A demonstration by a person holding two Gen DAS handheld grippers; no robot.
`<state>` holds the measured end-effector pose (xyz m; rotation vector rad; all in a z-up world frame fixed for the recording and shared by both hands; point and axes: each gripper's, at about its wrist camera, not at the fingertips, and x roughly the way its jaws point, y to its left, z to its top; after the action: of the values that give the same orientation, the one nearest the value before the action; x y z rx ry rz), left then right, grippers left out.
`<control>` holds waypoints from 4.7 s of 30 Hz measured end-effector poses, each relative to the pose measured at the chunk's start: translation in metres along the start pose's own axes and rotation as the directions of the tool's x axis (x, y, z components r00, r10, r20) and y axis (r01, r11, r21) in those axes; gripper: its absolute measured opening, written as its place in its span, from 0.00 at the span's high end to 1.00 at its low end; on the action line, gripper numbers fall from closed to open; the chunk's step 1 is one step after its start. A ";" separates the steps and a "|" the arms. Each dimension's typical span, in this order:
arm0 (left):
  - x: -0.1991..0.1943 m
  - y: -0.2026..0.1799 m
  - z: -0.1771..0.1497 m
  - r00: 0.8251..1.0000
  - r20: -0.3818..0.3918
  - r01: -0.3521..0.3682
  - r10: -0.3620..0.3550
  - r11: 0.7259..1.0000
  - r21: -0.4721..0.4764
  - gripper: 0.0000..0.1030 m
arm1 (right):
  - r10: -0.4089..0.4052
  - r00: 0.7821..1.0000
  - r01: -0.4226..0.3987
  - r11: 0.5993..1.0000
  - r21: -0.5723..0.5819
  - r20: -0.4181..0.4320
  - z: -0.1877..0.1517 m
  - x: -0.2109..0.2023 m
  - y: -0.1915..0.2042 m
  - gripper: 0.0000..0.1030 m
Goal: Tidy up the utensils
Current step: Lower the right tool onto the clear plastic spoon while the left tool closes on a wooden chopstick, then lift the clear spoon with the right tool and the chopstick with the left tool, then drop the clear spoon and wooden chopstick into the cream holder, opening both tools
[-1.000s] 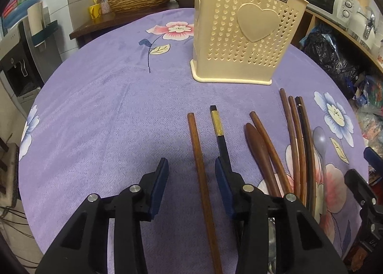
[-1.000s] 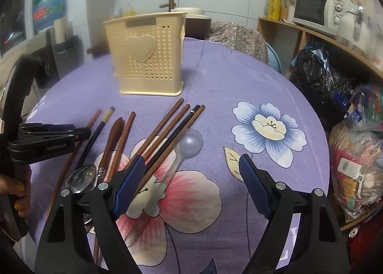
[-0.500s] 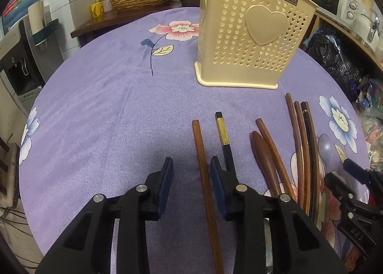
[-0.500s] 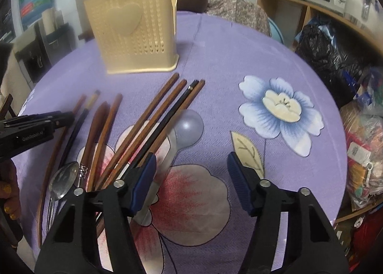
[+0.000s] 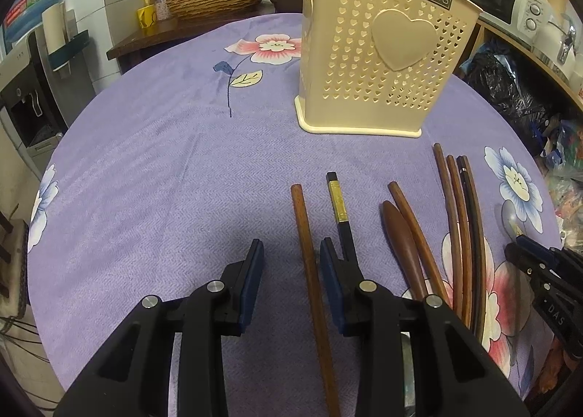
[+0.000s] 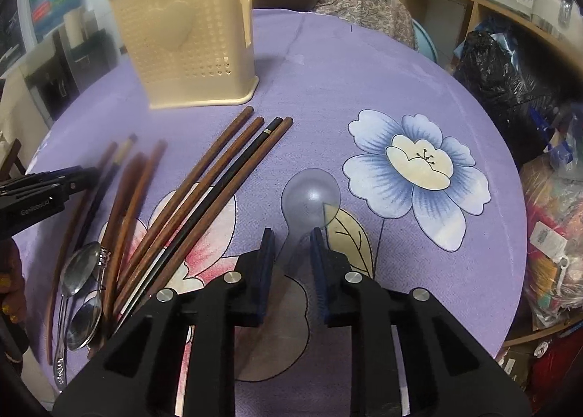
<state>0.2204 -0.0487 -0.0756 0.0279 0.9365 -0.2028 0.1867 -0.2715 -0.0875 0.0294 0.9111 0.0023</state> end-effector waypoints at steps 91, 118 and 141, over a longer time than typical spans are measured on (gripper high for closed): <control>-0.135 0.025 0.063 0.916 0.399 0.052 -0.045 0.999 -0.006 0.92 | 0.155 0.940 -0.131 0.986 -0.099 0.305 0.063 -0.102 0.011 0.65; -0.253 -0.007 0.204 0.790 0.598 0.099 -0.134 0.991 0.092 0.92 | 0.241 0.829 -0.180 0.969 -0.167 0.505 0.235 -0.170 0.039 0.65; -0.099 -0.018 0.183 0.898 0.436 0.055 -0.058 0.998 0.020 0.92 | 0.176 0.893 -0.121 0.981 -0.155 0.415 0.219 -0.048 0.051 0.65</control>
<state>0.3058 -0.0708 0.1132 -0.0378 0.4867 -0.2535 0.3304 -0.2262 0.0860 -0.0168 0.4638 0.1902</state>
